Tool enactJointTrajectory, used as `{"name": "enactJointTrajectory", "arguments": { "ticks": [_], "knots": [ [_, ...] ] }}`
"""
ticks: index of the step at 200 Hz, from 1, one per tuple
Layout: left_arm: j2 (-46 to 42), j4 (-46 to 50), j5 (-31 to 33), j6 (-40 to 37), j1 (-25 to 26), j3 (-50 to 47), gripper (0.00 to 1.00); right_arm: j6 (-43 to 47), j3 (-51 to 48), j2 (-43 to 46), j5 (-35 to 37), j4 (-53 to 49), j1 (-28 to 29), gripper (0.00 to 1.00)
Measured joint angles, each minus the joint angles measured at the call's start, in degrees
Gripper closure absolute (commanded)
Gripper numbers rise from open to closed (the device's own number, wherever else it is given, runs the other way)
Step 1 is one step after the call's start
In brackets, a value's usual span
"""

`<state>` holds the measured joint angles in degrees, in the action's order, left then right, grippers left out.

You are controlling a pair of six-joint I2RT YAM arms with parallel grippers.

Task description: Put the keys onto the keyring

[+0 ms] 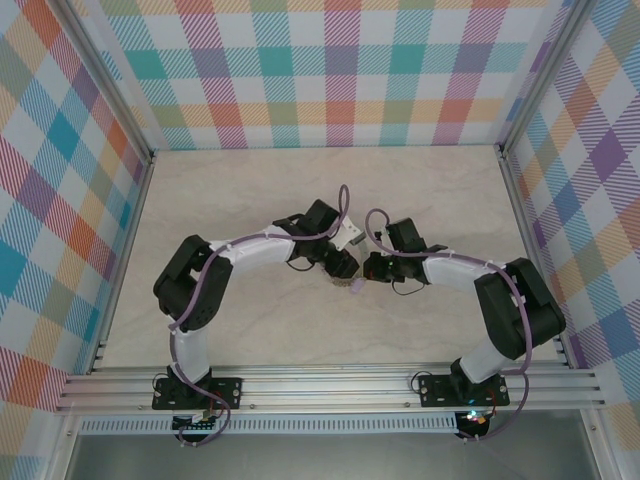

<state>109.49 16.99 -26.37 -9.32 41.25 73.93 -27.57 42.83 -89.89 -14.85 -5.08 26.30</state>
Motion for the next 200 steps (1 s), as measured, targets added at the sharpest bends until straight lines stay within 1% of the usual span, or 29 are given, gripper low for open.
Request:
{"name": "enactJointTrajectory", "arguments": {
  "ticks": [33, 60, 78, 100, 116, 125, 142, 147, 154, 165, 200],
  "knots": [
    [1.6, 0.0, 0.2, -0.6, 0.1, 0.0, 0.68, 0.0, -0.1, 1.3, 0.0, -0.1, -0.3, 1.0],
    [1.9, -0.8, 0.9, -0.6, 0.2, 0.0, 0.68, 0.0, -0.5, 3.8, -0.1, -0.3, -1.0, 1.0],
    [1.7, -4.0, 1.4, 0.6, 0.1, -1.0, 0.65, 0.0, -0.5, 5.8, -0.2, -0.4, -1.4, 1.0],
    [0.1, -8.3, 1.8, 3.0, -0.4, -4.5, 0.61, 0.2, -0.5, 7.5, -0.2, -0.9, -1.6, 1.0],
    [-1.7, -10.0, 2.3, 4.7, -0.7, -6.4, 0.6, 0.2, -0.4, 7.6, -0.2, -1.7, -1.6, 1.0],
    [-3.0, -11.0, 2.7, 5.5, -0.7, -7.1, 0.59, 0.1, -0.3, 7.5, -0.2, -2.5, -1.6, 0.89],
    [-5.6, -13.8, 4.1, 7.1, -1.1, -8.7, 0.56, -0.5, -0.3, 6.8, -0.3, -3.5, -1.6, 0.65],
    [-6.5, -14.8, 4.6, 7.6, -1.3, -9.4, 0.56, -1.4, -0.3, 6.6, -0.4, -3.7, -1.7, 0.61],
    [-7.8, -16.3, 5.3, 8.5, -1.7, -10.5, 0.55, -1.9, -0.3, 6.3, -0.5, -3.9, -1.7, 0.59],
    [-9.7, -18.1, 6.6, 10.0, -2.4, -12.1, 0.53, -2.8, -0.3, 6.0, -0.8, -3.8, -1.6, 0.58],
    [-12.2, -21.7, 9.9, 13.1, -4.5, -14.0, 0.5, -6.3, -0.3, 4.5, -0.9, -3.7, -1.4, 0.58]
  ]
}}
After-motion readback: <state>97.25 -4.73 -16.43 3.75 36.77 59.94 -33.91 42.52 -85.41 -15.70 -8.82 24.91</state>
